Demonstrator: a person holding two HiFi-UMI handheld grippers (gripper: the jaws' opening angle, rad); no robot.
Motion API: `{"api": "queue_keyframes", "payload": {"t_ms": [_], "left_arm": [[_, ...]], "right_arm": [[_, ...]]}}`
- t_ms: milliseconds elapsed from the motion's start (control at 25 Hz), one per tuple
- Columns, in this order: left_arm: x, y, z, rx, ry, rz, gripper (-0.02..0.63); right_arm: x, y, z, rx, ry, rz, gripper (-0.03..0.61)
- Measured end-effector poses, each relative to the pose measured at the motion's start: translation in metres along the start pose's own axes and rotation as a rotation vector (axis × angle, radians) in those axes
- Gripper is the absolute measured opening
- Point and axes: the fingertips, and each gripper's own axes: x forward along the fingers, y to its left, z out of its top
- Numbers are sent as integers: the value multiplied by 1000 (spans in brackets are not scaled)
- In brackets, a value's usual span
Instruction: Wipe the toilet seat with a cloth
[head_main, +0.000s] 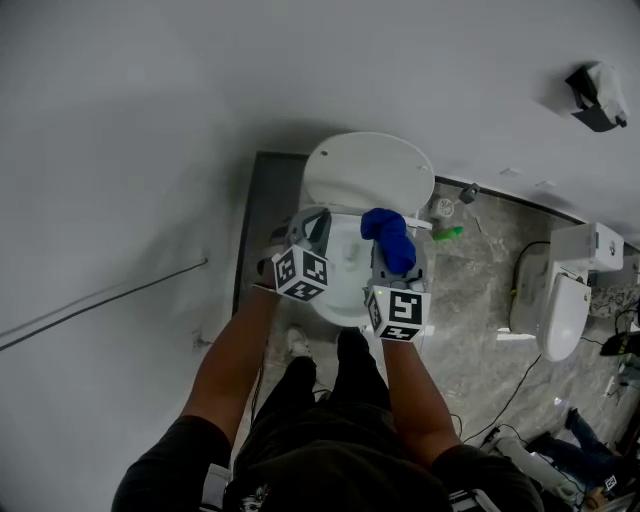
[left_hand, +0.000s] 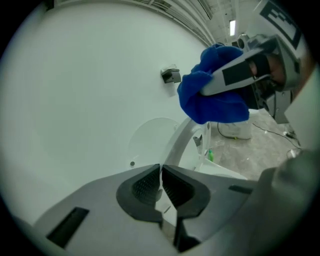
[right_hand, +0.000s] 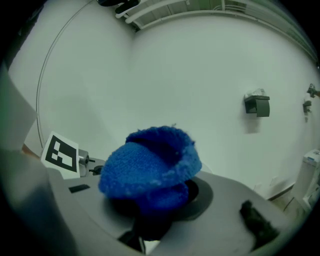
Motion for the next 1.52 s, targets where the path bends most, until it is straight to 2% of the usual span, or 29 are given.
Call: {"api": "queue_keyframes", "payload": {"t_ms": [200, 400, 600, 1000, 1200, 1320, 1440, 1520], "left_arm": [[-25, -28, -19, 22, -40, -78, 25], [-50, -62, -38, 33, -62, -128, 20], [-61, -83, -53, 12, -69, -127, 20], [-71, -109, -76, 65, 3, -155, 20], [-72, -113, -82, 90, 19, -114, 23], [-71, -114, -81, 151, 26, -71, 30], [-68, -112, -80, 197, 28, -45, 126], [-65, -111, -79, 222, 30, -43, 139]], "right_arm": [[-32, 13, -25, 4, 25, -98, 97], [-64, 29, -38, -15, 43, -157, 97], [-83, 36, -63, -26, 86, -171, 97], [-99, 36, -86, -5, 122, -155, 97], [-101, 30, -86, -2, 123, -148, 97], [-104, 26, -82, -1, 117, -147, 97], [-104, 24, -78, 1, 108, -147, 97], [-103, 23, -77, 1, 105, -145, 97]]}}
